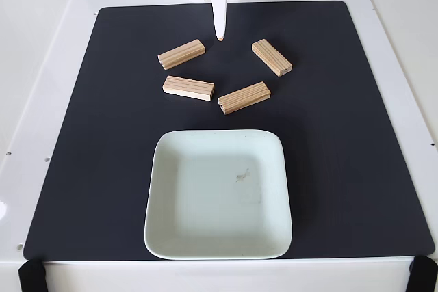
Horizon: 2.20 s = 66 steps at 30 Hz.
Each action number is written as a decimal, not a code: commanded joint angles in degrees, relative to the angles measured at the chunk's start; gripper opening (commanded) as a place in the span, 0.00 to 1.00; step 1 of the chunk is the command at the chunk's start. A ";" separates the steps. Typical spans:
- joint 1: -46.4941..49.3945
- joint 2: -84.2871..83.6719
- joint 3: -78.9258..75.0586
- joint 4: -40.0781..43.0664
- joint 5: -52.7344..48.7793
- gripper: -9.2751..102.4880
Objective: Pick up the wooden block and place them on the plate.
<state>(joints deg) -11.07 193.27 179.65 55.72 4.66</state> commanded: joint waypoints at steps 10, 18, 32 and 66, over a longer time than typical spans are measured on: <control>0.09 -0.18 -1.85 -0.79 -0.35 0.08; 0.09 -0.18 -1.85 -0.79 -0.35 0.08; 0.09 -0.18 -1.85 -0.79 -0.35 0.09; 1.05 -2.29 -9.32 0.00 0.35 0.08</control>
<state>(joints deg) -10.02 192.74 174.81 55.72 4.66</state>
